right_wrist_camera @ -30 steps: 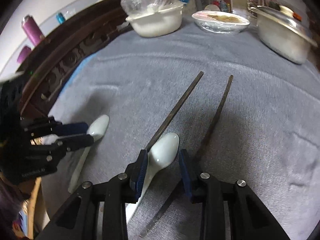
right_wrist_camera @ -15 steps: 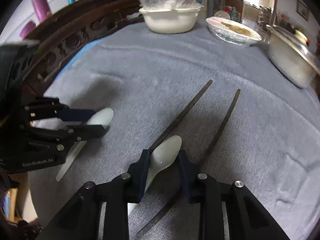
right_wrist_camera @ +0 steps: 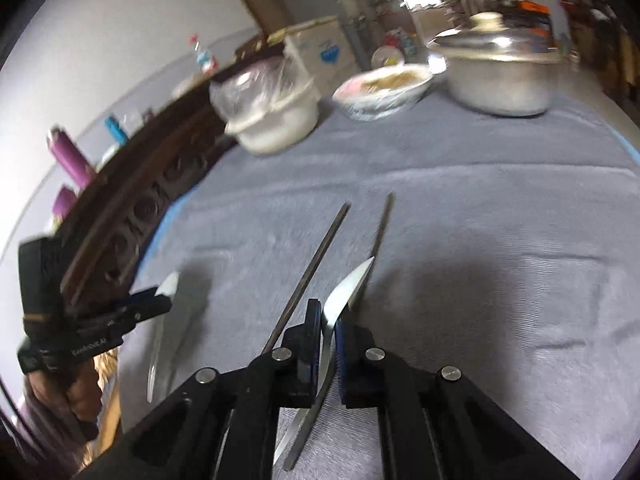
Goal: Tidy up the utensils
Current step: 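Lift both white spoons and carry them over the holder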
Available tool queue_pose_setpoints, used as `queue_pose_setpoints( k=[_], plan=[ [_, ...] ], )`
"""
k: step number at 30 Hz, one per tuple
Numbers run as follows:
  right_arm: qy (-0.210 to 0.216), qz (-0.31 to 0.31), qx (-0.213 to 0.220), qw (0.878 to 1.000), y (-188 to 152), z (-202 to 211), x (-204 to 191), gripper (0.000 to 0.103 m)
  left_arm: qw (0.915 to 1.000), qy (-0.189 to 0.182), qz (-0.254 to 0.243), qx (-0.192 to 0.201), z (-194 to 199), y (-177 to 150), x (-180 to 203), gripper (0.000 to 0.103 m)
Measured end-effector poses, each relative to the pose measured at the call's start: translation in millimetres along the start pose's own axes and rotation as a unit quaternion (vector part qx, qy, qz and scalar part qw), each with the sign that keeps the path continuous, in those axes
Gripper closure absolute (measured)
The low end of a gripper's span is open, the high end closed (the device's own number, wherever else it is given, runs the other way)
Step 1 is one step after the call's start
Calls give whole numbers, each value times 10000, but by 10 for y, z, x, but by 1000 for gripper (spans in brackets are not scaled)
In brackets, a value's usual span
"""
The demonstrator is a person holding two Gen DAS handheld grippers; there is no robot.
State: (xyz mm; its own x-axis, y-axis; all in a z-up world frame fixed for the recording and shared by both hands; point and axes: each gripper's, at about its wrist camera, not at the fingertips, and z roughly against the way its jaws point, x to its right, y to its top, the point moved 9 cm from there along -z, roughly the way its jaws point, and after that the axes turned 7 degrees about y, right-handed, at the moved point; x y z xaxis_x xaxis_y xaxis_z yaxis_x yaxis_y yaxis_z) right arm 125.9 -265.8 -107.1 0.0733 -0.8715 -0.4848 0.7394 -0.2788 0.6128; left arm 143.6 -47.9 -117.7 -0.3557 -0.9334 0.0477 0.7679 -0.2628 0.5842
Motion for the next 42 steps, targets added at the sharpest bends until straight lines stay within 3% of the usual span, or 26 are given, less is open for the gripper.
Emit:
queue_pose_setpoints(
  k=[11, 22, 26, 32, 42],
  plan=[
    [-183, -798, 1296, 9882, -43, 1000, 303, 95, 9947, 405, 711, 629, 436, -16, -376, 73],
    [-536, -528, 2292, 9705, -134, 1905, -12, 96, 9822, 847, 1150, 1218, 1086, -109, -638, 73],
    [-610, -385, 2601, 9629, -176, 2211, -159, 96, 9767, 1101, 1062, 1507, 1410, -116, -665, 73],
    [-687, -181, 2944, 9530, -203, 2589, -368, 95, 9697, 1187, 994, 1888, 1824, -103, -635, 73],
    [-685, 313, 3500, 9337, -239, 3147, -809, 96, 9610, 958, 719, 2491, 2456, -41, -337, 73]
  ],
)
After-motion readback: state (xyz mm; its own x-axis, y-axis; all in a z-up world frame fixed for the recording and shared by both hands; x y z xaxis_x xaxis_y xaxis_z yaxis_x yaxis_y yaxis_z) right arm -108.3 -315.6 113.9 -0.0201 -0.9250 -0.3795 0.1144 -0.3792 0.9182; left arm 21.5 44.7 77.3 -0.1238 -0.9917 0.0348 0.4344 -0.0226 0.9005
